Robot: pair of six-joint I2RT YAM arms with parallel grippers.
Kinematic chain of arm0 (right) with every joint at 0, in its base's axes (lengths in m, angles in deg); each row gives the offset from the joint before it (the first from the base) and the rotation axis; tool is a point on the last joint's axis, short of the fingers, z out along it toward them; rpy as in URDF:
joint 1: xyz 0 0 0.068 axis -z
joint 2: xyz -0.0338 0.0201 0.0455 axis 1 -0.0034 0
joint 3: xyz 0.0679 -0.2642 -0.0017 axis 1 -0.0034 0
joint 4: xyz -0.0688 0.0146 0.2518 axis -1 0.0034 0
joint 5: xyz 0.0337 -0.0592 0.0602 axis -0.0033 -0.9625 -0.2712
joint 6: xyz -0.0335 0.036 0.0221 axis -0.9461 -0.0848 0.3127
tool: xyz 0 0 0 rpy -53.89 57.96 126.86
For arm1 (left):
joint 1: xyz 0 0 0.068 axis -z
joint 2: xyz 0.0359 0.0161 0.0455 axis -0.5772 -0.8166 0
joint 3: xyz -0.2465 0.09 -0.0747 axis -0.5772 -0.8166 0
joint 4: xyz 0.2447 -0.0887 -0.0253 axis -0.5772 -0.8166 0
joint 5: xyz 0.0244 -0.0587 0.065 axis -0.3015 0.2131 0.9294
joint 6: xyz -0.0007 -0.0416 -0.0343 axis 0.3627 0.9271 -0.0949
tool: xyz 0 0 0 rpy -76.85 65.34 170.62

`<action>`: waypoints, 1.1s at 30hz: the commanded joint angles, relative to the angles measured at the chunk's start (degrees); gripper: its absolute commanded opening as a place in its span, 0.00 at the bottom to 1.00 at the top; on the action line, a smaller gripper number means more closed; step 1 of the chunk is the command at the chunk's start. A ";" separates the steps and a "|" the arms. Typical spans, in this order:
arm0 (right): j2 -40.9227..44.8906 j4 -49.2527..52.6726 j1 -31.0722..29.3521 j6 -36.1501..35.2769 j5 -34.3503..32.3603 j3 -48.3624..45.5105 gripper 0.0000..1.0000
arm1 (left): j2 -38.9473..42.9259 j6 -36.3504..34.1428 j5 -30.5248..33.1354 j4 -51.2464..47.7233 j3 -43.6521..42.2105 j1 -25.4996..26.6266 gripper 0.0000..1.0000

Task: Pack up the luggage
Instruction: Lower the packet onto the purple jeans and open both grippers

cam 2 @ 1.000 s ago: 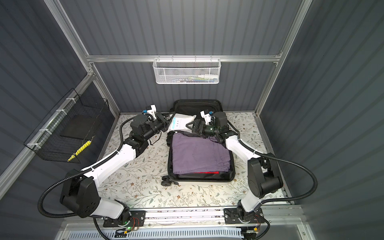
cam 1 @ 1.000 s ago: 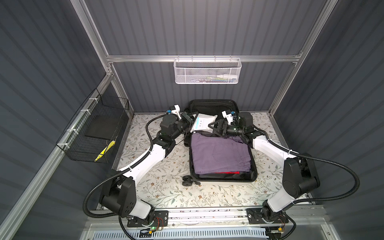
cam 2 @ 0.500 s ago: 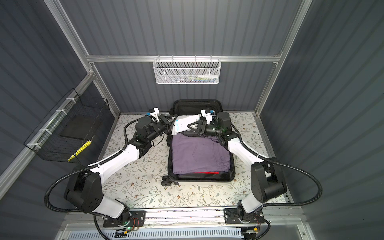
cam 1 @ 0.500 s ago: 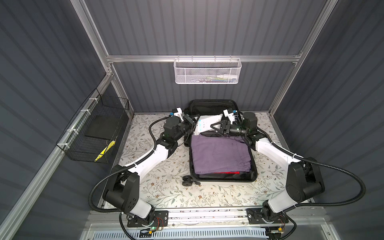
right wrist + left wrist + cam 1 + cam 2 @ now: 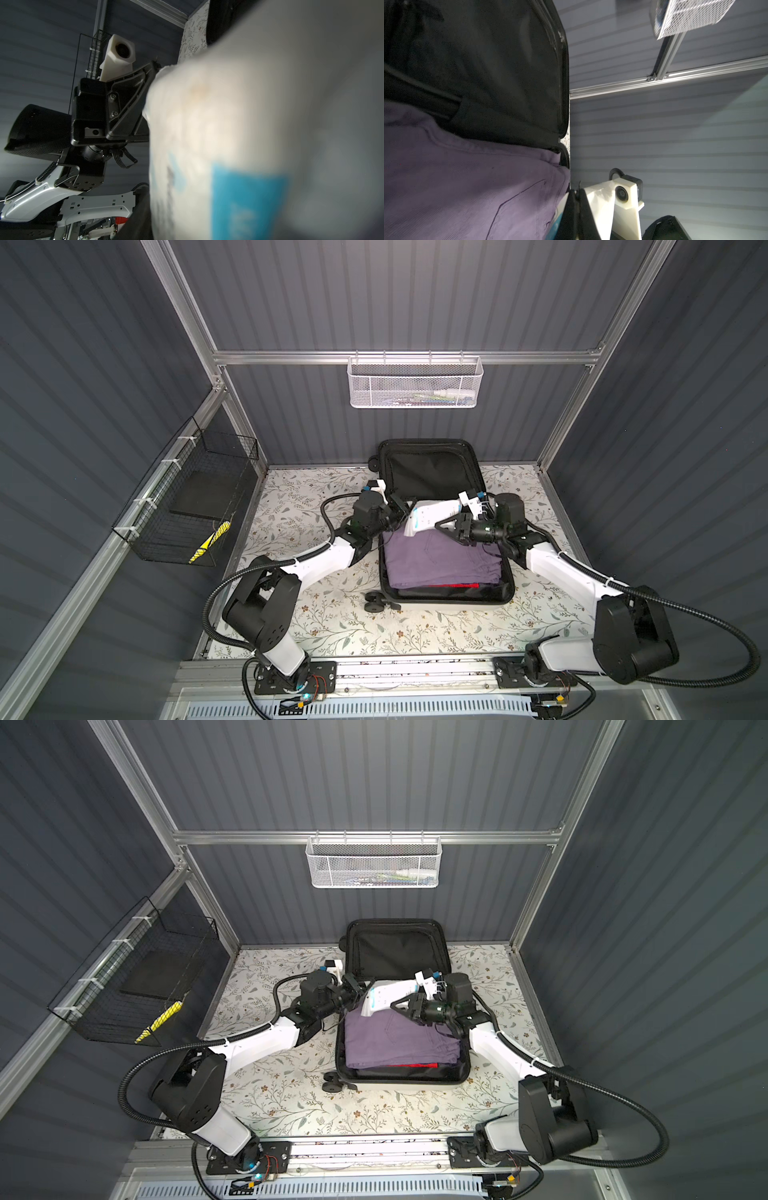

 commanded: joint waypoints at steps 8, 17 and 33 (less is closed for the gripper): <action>4.38 7.43 3.67 -4.69 -5.16 -8.88 0.73 | -5.37 -2.62 4.18 0.03 -4.71 3.79 0.00; 8.71 24.82 9.63 -12.04 -11.51 -3.35 0.87 | -5.28 -7.21 6.09 -7.15 -1.84 3.78 0.00; 11.26 26.18 8.05 -7.15 -8.09 5.16 0.81 | -1.66 -20.74 3.59 -24.69 12.94 3.63 1.00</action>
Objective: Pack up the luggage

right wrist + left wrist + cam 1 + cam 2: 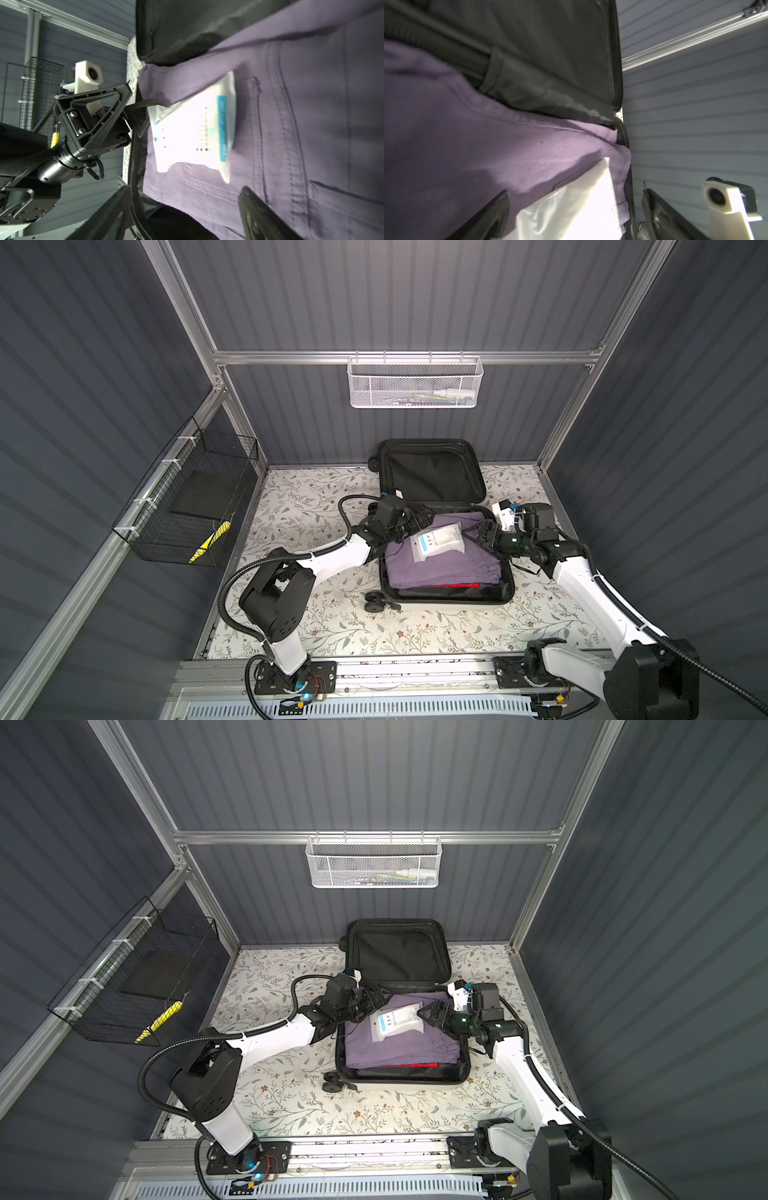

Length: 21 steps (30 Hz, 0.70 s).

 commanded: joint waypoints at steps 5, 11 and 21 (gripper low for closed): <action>-3.82 -3.43 -4.75 5.24 1.41 5.03 0.80 | 1.77 -6.05 -6.43 -5.59 7.37 -0.16 1.00; -8.44 -8.34 -7.93 8.57 -0.23 4.90 0.80 | 0.98 -4.66 -10.11 -1.56 5.26 -0.14 1.00; -12.10 -14.23 -8.51 11.35 -2.32 -1.61 0.83 | -2.61 -1.86 -12.26 5.91 -2.30 -0.08 1.00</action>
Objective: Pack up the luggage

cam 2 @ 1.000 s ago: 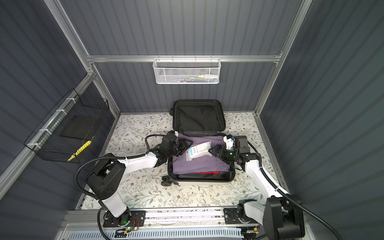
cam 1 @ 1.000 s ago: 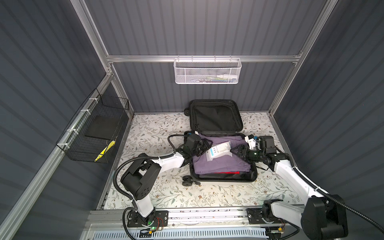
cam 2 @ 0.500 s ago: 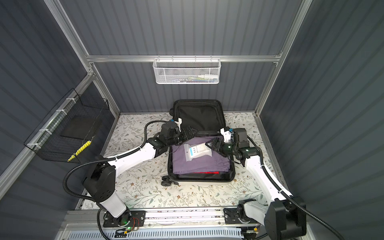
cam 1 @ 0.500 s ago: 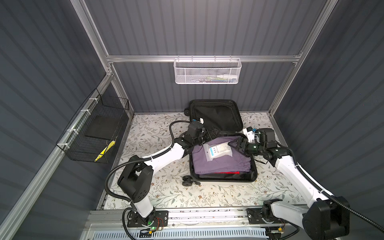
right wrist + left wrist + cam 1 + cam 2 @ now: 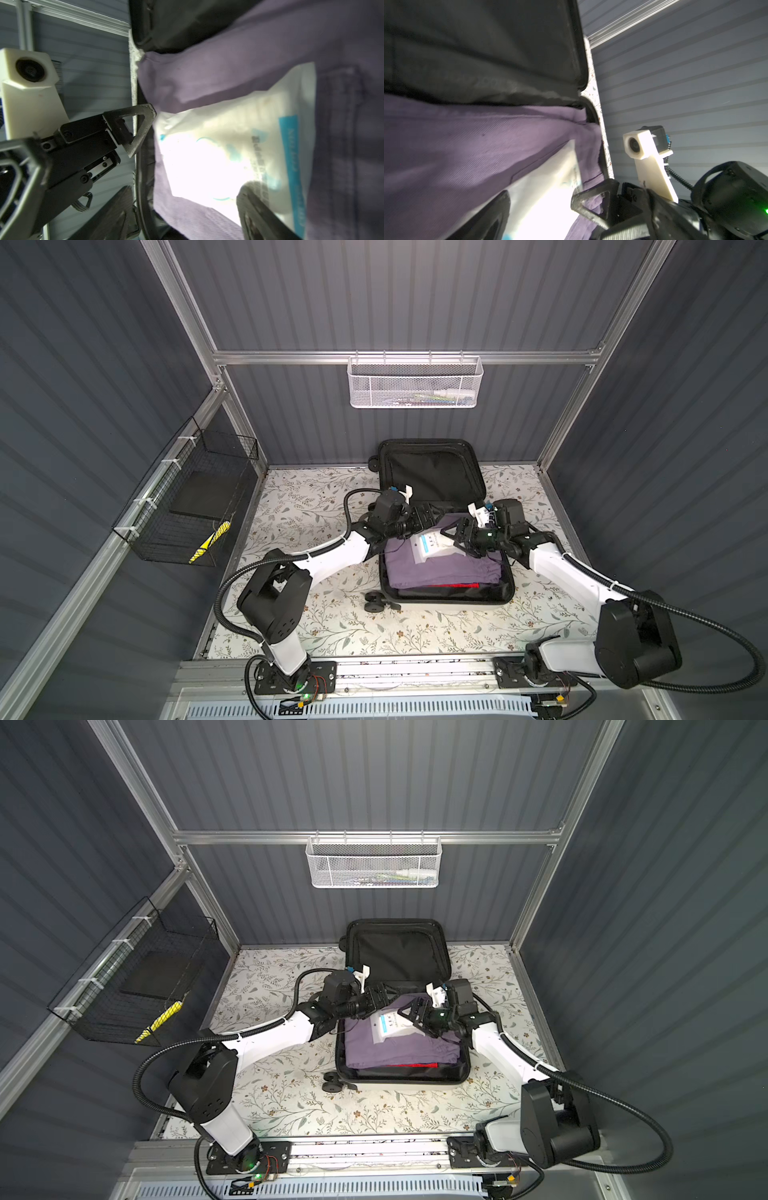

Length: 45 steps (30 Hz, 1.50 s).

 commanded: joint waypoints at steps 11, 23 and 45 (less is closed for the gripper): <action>6.01 11.09 -0.23 -6.48 -4.04 7.25 0.99 | 1.82 -8.24 -1.57 -7.04 4.81 -4.52 1.00; 4.35 30.45 -9.87 -14.71 -23.88 21.28 0.99 | -4.30 -32.09 10.13 -31.64 25.96 -14.04 1.00; -21.25 44.56 -36.56 -21.55 -48.70 49.05 0.99 | -31.16 -42.43 25.66 -44.74 51.49 -21.02 1.00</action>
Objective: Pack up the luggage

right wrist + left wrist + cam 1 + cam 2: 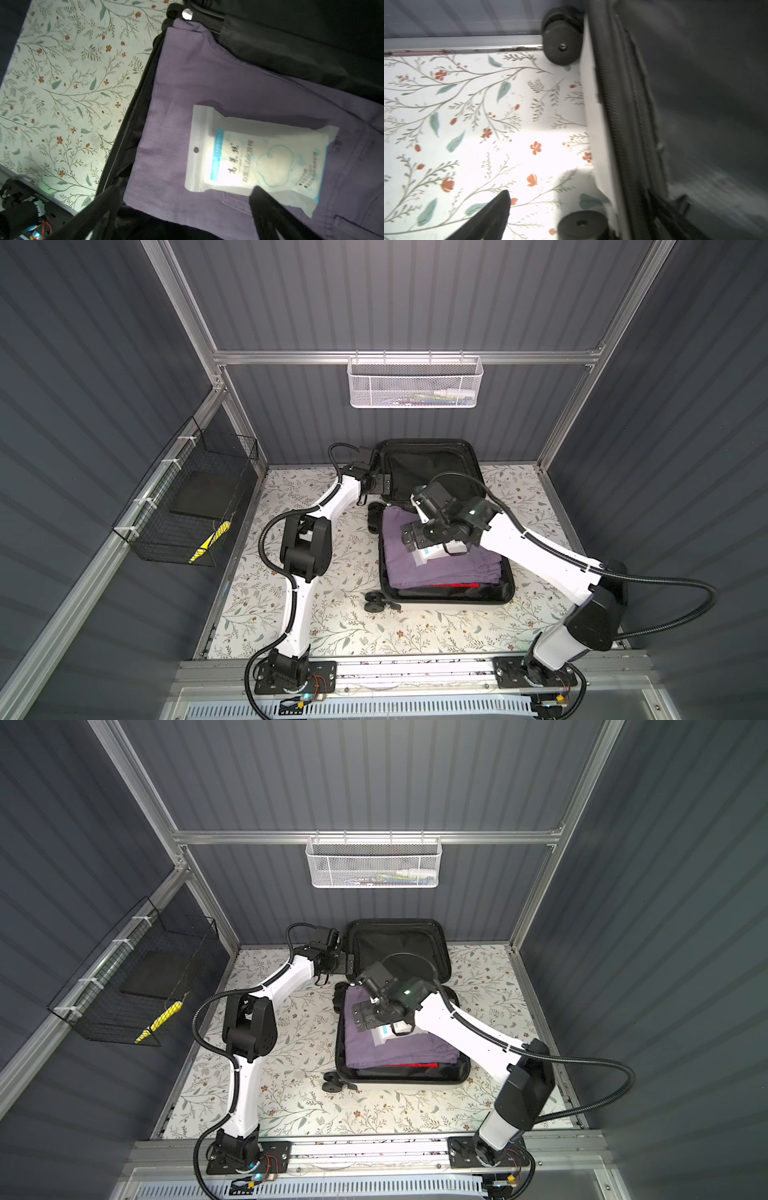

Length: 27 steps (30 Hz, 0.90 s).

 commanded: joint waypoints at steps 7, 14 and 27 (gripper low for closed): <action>-13.85 4.99 -8.90 -4.05 -6.99 14.30 0.99 | -0.94 -1.66 -0.34 -0.32 0.35 -2.25 1.00; -21.47 8.60 -13.02 -3.70 -12.40 19.18 0.99 | -0.95 -1.33 -1.67 0.63 -1.29 -3.06 1.00; -18.93 9.75 -12.74 1.81 -19.84 5.67 0.99 | 1.04 -0.39 -1.82 1.51 -5.89 -4.05 1.00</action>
